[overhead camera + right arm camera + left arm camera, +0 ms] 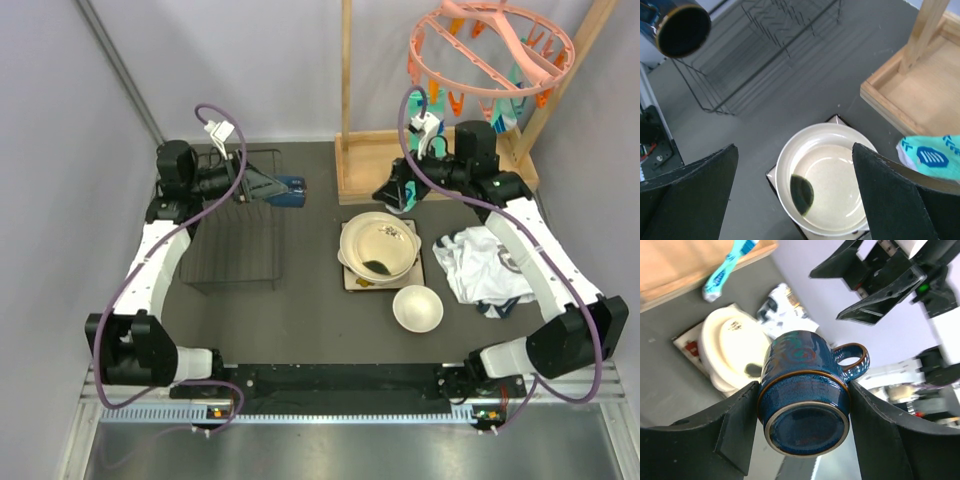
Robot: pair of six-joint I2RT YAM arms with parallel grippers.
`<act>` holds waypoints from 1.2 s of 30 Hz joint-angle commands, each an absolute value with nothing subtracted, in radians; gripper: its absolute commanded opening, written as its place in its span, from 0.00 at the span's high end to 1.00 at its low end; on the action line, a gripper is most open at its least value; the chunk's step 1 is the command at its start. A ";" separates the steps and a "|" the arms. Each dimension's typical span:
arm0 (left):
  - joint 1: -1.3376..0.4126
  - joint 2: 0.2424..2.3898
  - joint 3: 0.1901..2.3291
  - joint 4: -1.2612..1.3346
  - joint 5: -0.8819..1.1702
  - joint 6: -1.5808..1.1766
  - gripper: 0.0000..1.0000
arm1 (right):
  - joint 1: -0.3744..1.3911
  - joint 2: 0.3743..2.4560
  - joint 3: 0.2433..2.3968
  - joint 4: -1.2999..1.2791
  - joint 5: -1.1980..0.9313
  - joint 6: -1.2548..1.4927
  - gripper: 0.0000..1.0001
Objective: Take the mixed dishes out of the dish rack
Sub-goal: Pick up the cup from the dish rack.
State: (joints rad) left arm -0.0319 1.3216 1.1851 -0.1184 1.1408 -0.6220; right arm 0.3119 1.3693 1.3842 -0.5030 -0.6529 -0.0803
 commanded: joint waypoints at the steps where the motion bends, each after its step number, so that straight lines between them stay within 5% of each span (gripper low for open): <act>1: -0.028 1.321 1.125 0.468 1.235 -0.997 1.00 | 0.313 1.399 1.466 -0.361 -0.759 -0.008 0.05; 11: -0.029 1.419 1.022 1.152 1.178 -1.514 1.00 | 0.313 1.493 1.508 -0.115 -0.922 0.224 0.07; 36: -0.067 1.545 1.061 1.394 1.115 -1.707 1.00 | 0.465 1.709 1.706 0.008 -0.904 0.377 0.20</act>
